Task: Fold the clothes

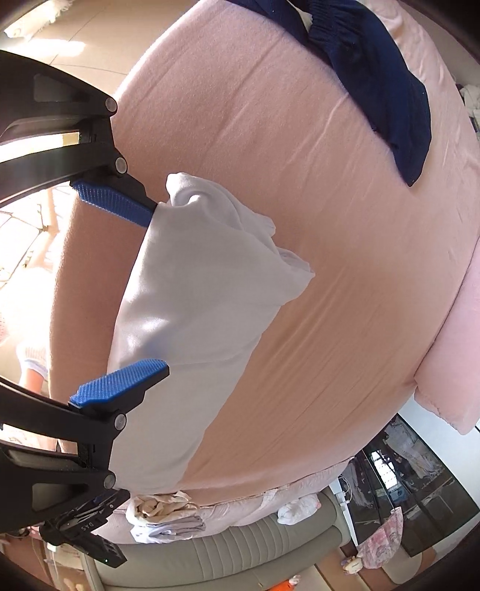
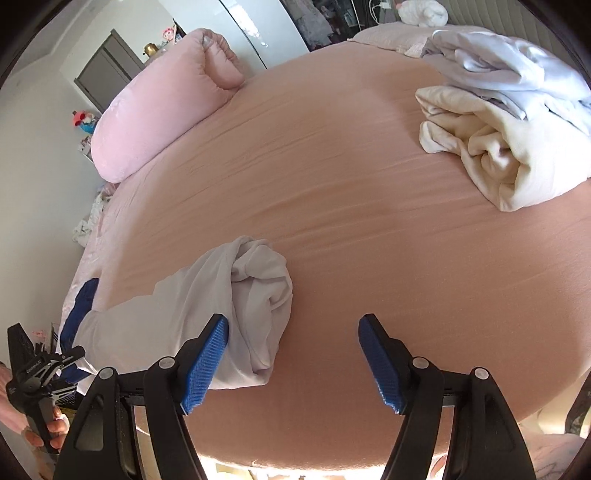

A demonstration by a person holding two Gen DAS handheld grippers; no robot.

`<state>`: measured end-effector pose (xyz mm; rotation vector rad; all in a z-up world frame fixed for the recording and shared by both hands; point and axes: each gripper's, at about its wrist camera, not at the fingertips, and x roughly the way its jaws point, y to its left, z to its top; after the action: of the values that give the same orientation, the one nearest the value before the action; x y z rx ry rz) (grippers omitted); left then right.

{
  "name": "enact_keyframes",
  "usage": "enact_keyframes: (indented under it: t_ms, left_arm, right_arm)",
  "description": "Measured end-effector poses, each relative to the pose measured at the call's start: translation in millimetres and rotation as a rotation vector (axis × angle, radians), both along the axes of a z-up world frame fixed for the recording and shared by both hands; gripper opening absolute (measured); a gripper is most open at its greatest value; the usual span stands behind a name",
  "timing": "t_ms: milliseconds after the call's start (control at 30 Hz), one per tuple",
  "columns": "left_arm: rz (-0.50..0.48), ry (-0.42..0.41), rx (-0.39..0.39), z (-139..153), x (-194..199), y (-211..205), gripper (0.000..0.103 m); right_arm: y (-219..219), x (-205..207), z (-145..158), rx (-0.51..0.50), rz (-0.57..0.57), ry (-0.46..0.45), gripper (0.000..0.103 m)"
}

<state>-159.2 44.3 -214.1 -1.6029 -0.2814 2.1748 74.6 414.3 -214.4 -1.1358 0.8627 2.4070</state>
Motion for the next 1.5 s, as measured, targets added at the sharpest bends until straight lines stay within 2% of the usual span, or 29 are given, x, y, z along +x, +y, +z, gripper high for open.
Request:
enact_keyframes:
  t_ms: [167, 400, 500, 600, 700, 900, 1000, 1200, 1400, 1500]
  left_arm:
    - [-0.036, -0.028, -0.034, -0.8, 10.9, -0.1, 0.073]
    - [-0.069, -0.086, -0.077, 0.9, 22.4, 0.0, 0.073]
    - [-0.087, -0.081, -0.102, 5.6, 28.8, 8.2, 0.073]
    - [-0.112, -0.018, -0.126, 17.6, 35.9, 24.4, 0.073]
    - [-0.171, 0.078, -0.177, 30.9, 44.1, 51.8, 0.073]
    - [-0.291, 0.215, -0.300, 38.1, 65.3, 85.0, 0.073]
    - [-0.357, 0.261, -0.351, 37.5, 68.2, 105.6, 0.073]
    - [-0.526, 0.394, -0.491, 36.9, 98.9, 157.7, 0.073]
    - [-0.685, 0.552, -0.564, 28.8, 129.5, 202.7, 0.073]
    - [-0.733, 0.577, -0.585, 20.6, 138.3, 214.2, 0.073]
  right_arm:
    - [-14.1, -9.1, 1.2, 0.087, 0.050, -0.043, 0.073]
    - [-5.2, -13.1, 6.2, 0.031, 0.025, -0.009, 0.073]
    - [-3.9, -13.3, 9.4, 0.022, 0.019, 0.012, 0.073]
    - [-5.5, -16.6, 10.2, 0.012, 0.026, 0.019, 0.073]
    - [-10.3, -23.7, 7.9, 0.000, 0.044, 0.005, 0.073]
    - [-18.5, -26.5, 7.8, 0.003, 0.073, 0.006, 0.073]
    - [-21.4, -27.7, 7.0, 0.009, 0.079, -0.007, 0.073]
    - [-24.3, -35.9, 2.1, 0.014, 0.059, -0.038, 0.073]
    - [-18.6, -31.5, -3.1, -0.025, 0.064, -0.026, 0.073]
    - [-15.1, -29.7, -7.1, -0.076, 0.056, -0.010, 0.073]
